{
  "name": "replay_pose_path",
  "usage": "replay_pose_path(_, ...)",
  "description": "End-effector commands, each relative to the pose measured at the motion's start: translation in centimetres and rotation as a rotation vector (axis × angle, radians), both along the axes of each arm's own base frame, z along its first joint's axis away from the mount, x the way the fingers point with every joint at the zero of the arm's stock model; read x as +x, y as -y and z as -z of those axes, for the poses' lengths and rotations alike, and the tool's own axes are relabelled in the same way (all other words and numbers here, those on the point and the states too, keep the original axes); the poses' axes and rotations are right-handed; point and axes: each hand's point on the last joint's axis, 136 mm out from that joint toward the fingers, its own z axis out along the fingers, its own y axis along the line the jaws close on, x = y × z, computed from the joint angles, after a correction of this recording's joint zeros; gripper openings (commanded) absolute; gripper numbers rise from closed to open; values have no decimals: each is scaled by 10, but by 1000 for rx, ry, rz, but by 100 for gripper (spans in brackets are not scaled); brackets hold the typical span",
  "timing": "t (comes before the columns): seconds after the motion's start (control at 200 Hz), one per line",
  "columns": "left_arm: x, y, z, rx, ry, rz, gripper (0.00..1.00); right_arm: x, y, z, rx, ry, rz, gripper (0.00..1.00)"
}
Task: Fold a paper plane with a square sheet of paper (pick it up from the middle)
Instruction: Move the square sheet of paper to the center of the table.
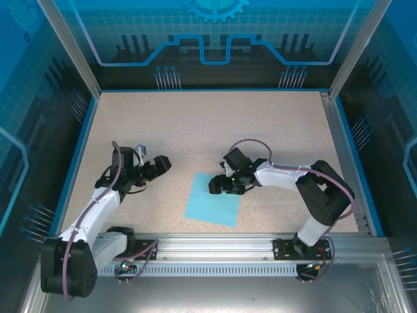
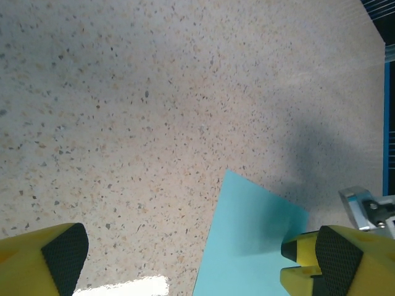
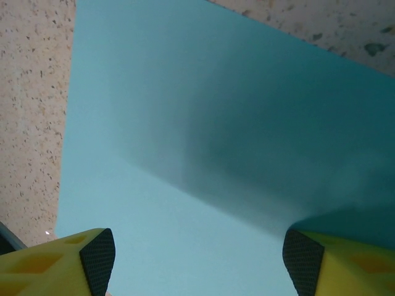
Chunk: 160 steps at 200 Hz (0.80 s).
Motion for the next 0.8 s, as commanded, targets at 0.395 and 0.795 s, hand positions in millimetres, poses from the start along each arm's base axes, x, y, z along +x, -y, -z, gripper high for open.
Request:
replay_pose_path(0.395,-9,69,23,-22,-62,198,99,105,56,32,-273,11,-17,70)
replay_pose_path(0.795,9,76,41,64,-71,193,99,155,31,-14,-293,134,-163,69)
